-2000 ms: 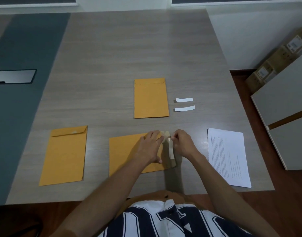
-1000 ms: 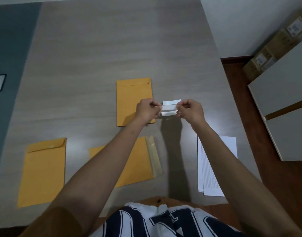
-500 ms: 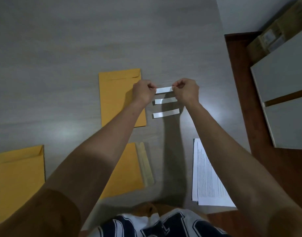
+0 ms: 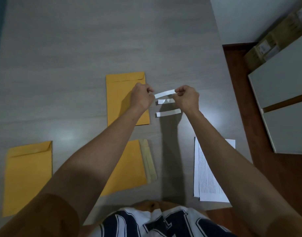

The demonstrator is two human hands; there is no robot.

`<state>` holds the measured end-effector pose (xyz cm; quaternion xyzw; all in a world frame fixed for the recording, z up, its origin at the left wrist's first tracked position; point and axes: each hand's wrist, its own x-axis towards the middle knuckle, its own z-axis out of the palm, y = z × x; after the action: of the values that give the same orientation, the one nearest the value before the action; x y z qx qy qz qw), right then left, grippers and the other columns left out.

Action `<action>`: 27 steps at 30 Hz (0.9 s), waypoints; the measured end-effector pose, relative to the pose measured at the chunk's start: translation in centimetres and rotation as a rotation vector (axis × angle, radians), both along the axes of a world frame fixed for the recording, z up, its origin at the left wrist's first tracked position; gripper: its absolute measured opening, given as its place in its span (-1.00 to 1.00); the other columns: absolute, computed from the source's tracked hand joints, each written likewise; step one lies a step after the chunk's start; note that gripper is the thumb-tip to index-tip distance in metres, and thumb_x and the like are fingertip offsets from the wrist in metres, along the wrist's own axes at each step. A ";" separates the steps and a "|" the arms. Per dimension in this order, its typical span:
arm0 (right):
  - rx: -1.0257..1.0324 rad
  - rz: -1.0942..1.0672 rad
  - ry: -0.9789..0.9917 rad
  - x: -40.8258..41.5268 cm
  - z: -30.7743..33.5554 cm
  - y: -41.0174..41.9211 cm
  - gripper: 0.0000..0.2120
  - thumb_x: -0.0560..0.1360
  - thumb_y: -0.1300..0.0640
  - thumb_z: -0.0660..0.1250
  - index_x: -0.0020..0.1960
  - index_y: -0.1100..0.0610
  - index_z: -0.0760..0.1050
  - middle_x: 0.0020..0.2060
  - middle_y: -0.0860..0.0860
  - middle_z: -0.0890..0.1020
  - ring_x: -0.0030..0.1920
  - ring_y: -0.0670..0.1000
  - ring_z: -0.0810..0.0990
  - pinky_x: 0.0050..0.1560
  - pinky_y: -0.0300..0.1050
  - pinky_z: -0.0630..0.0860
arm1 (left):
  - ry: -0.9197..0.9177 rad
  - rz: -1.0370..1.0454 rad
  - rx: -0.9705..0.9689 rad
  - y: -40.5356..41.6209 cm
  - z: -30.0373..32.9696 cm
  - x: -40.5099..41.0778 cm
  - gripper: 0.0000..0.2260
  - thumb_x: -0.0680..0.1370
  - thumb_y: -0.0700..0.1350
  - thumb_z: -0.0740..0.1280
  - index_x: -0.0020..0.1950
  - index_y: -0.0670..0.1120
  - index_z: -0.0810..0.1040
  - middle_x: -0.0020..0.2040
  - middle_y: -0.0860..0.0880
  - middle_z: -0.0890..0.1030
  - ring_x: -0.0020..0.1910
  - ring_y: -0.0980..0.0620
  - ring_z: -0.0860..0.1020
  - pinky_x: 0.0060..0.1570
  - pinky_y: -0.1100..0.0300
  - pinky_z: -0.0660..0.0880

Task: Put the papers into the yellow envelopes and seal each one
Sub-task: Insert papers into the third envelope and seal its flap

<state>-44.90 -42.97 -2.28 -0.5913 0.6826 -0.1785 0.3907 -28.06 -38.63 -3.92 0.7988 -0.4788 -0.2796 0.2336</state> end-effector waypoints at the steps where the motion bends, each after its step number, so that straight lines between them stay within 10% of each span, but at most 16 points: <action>1: 0.000 0.005 -0.007 0.0 0.3 0.9 -0.82 0.46 0.23 0.36 0.05 0.16 0.60 -0.16 0.03 0.63 -0.17 -0.07 0.57 -0.09 -0.33 0.47 | -0.007 -0.006 -0.002 0.8 0.5 0.2 -0.80 0.47 -0.25 0.34 0.02 -0.08 0.67 0.09 -0.11 0.57 0.03 -0.03 0.56 0.01 0.19 0.47; 16: 0.214 0.223 0.055 0.7 -1.0 16.8 -0.89 0.46 0.10 0.40 -0.08 0.13 0.62 -0.16 0.03 0.66 -0.10 0.06 0.65 -0.02 0.00 0.64 | -0.132 -0.152 0.064 21.0 -0.6 3.9 -0.82 0.51 -0.17 0.42 0.10 -0.10 0.63 0.10 -0.08 0.52 0.08 0.00 0.53 0.12 0.17 0.53; 27: 0.155 0.259 0.157 1.0 -1.6 22.7 -0.73 0.56 0.00 0.22 -0.04 0.18 0.58 -0.17 0.05 0.62 -0.08 0.08 0.57 -0.11 -0.13 0.45 | -0.424 -0.304 0.085 29.8 -1.5 4.4 -0.64 0.45 0.07 0.39 0.24 0.07 0.59 0.31 -0.09 0.45 0.27 -0.10 0.43 0.17 0.01 0.41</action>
<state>-43.94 -20.29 -3.91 -0.6546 0.6408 -0.0267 0.4001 -23.70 -8.82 -5.41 0.7676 -0.6193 -0.1575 0.0496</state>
